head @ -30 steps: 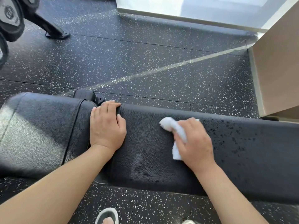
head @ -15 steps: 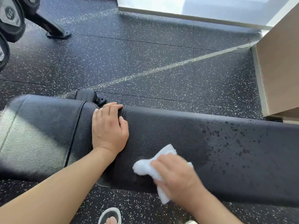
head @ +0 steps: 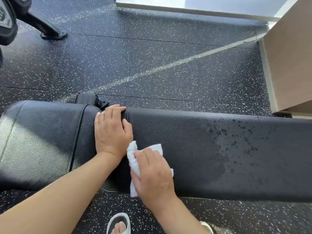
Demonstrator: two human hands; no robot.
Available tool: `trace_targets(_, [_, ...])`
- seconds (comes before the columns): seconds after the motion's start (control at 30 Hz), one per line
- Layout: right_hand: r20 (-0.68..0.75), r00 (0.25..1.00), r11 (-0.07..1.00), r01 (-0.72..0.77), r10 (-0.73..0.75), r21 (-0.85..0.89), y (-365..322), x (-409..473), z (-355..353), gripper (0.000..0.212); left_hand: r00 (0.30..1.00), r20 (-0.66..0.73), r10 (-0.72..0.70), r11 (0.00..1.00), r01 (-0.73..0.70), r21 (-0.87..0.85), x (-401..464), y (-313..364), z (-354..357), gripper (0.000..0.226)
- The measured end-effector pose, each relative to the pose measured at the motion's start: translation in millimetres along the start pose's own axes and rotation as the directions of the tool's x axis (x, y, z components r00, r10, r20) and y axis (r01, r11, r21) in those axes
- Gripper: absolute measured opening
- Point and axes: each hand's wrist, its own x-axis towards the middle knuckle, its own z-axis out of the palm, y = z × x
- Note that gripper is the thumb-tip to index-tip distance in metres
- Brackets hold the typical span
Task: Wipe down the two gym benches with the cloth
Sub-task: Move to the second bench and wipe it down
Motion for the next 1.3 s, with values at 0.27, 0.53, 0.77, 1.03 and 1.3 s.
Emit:
trace_targets(0.27, [-0.101, 0.985, 0.985, -0.149, 0.139, -0.090, 145, -21, -88, 0.015, 1.000, -0.006, 0.015, 1.000, -0.015, 0.003, -2, 4, 0, 0.043])
trace_targets(0.53, [-0.153, 0.967, 0.945, -0.237, 0.206, -0.227, 55, 7, -24, 0.015, 1.000, -0.014, 0.015, 1.000, -0.015, -0.023, -1, 2, -3, 0.043])
trace_targets(0.77, [-0.001, 0.999, 0.999, 0.041, -0.041, 0.003, 4, 0, -2, 0.014, 1.000, 0.002, 0.013, 0.994, -0.013, -0.113, -1, -5, -3, 0.044])
trace_targets(1.03, [-0.195, 0.948, 0.945, -0.286, 0.254, -0.159, 174, 2, -94, 0.015, 0.977, 0.135, 0.166, 0.977, -0.182, 0.114, -9, 18, -4, 0.057])
trace_targets(1.3, [-0.223, 0.896, 0.895, -0.421, 0.385, -0.145, 133, 16, -75, 0.017, 0.862, 0.288, 0.416, 0.894, -0.446, 0.042, -39, 78, 16, 0.059])
